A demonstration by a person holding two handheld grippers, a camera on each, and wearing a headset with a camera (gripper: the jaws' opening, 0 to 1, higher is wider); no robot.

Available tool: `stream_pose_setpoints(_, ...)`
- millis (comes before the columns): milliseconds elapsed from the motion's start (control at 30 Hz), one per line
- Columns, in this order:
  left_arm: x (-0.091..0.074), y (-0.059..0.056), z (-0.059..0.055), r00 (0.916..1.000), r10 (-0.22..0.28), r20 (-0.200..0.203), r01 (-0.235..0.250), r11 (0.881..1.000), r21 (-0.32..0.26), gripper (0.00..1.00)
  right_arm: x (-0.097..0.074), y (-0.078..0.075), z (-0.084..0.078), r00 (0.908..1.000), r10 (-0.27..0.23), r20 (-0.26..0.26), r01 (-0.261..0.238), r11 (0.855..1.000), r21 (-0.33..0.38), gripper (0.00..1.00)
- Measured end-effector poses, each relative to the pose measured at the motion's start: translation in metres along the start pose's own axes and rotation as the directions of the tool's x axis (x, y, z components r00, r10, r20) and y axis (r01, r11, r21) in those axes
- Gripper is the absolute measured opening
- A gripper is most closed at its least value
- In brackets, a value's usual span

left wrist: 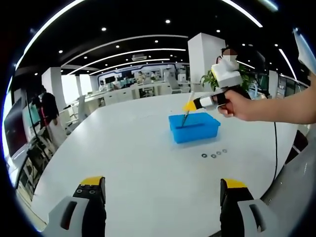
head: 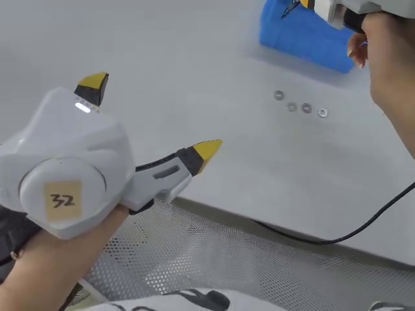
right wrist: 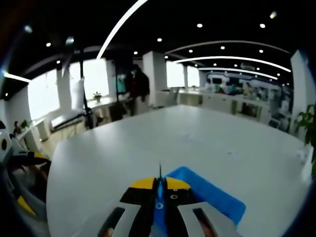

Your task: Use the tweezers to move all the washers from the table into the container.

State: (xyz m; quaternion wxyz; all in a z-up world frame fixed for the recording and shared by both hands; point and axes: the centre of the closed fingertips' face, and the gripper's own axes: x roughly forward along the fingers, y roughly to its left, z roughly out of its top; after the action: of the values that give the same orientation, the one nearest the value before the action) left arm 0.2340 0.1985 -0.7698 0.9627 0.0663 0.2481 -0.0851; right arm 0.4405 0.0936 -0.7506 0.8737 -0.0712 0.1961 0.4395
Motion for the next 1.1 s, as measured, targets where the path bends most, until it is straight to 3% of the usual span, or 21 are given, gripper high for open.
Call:
stream_pose_setpoints(200,0.0,0.001,0.0,1.0,0.005,0.001,-0.005,1.0,0.004,0.99,-0.017,0.006,0.008,1.0,0.0,-0.004,-0.001,0.998,-0.057,0.02)
stream_pose_setpoints(433,0.0,0.001,-0.001,1.0,0.009,-0.003,-0.009,1.0,0.008,0.99,-0.033,0.025,0.01,0.9995,0.029,-0.014,-0.03,0.995,-0.099,0.02)
stream_pose_setpoints(1100,0.0,0.001,-0.001,0.9999,0.007,-0.008,-0.007,1.0,0.014,0.99,-0.05,0.048,-0.023,0.9934,0.077,-0.084,-0.081,0.995,-0.049,0.02)
